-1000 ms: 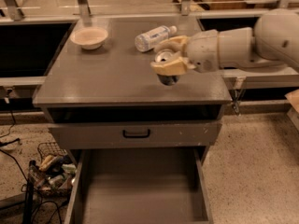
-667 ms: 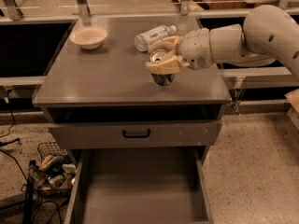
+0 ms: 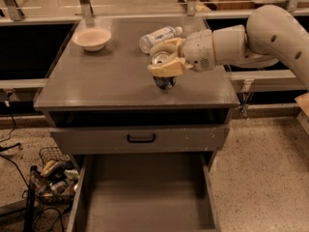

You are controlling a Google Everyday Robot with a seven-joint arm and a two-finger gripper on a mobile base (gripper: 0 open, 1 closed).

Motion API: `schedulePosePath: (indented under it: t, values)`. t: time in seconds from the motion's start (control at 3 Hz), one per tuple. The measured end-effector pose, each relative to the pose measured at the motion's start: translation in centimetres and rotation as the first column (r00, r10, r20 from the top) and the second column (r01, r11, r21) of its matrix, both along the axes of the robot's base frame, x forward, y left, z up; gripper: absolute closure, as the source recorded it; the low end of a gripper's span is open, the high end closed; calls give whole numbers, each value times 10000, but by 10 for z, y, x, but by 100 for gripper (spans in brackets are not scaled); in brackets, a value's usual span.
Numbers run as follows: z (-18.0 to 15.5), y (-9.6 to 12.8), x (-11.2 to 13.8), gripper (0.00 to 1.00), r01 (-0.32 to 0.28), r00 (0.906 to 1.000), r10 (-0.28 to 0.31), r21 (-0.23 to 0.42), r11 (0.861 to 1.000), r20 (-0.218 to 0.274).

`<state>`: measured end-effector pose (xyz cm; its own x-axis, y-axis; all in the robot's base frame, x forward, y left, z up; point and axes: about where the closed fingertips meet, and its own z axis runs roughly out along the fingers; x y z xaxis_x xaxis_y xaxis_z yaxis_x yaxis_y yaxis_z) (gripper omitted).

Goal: Pick pepsi can from middle drawer and place on counter

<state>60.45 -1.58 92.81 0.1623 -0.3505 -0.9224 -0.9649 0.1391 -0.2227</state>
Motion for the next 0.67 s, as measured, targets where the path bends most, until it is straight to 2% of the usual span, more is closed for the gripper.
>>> schedulePosePath:
  t: [0.33, 0.67]
  values:
    - [-8, 9, 1, 100, -346, 9988, 347, 32, 9994, -357]
    - [-8, 9, 1, 100, -348, 9988, 349, 32, 9994, -358]
